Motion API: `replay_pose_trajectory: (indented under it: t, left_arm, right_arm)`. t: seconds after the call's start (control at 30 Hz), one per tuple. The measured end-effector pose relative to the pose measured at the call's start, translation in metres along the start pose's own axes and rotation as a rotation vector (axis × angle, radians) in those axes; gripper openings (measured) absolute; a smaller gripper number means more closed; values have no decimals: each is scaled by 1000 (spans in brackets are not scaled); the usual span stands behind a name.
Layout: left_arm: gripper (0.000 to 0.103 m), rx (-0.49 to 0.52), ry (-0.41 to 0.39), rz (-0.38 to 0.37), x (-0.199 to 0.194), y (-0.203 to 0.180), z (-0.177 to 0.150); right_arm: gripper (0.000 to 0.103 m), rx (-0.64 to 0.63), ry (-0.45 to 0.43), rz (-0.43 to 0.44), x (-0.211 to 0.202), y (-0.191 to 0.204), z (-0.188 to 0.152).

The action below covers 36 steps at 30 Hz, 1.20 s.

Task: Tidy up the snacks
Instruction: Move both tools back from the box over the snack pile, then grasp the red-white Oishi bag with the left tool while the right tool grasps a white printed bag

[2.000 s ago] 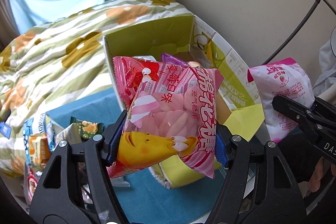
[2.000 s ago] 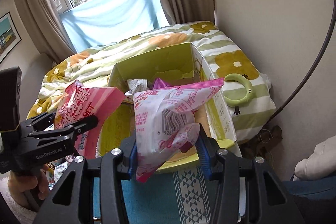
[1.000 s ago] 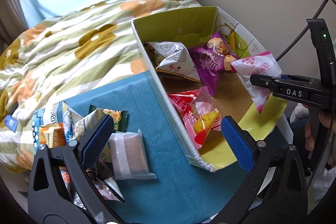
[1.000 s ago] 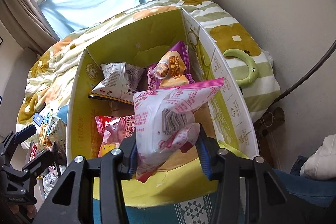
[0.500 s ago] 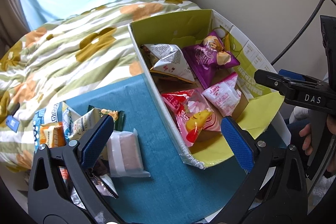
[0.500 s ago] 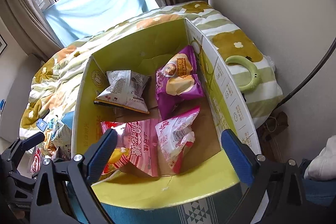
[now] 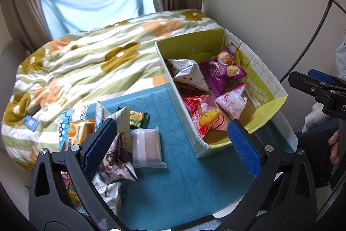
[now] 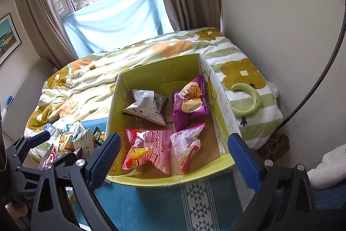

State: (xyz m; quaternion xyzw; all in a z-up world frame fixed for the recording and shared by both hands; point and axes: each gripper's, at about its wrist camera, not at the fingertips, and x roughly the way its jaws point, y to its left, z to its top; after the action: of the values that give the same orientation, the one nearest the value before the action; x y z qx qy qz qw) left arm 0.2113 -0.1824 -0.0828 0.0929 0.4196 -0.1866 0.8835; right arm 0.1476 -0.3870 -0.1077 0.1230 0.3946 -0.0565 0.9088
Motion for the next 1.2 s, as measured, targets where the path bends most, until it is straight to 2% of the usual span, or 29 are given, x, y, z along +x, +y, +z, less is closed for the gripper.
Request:
replay_pose_trajectory:
  t: [0.1,0.37,0.7,0.93,1.2]
  left_arm:
    - [101,-35,-15,14,-22,8,-13]
    - [101,-138,-44,129,-81,40,-69]
    - [101,-279,-61,232,-128,107,-133]
    - [101,-311,-54,232,-126,166,-158]
    - [101,-248,5,146,-89,227,-155]
  right_arm:
    - [98,-32,-26,2,-17,7,-5]
    - [98,-124,-49,55,-51,34,-29]
    - [99,-193,-31,189,-62,87,-67]
    - [98,-255,6,240,-52,143,-90]
    - [99,-193,107,266,-10,202,-117]
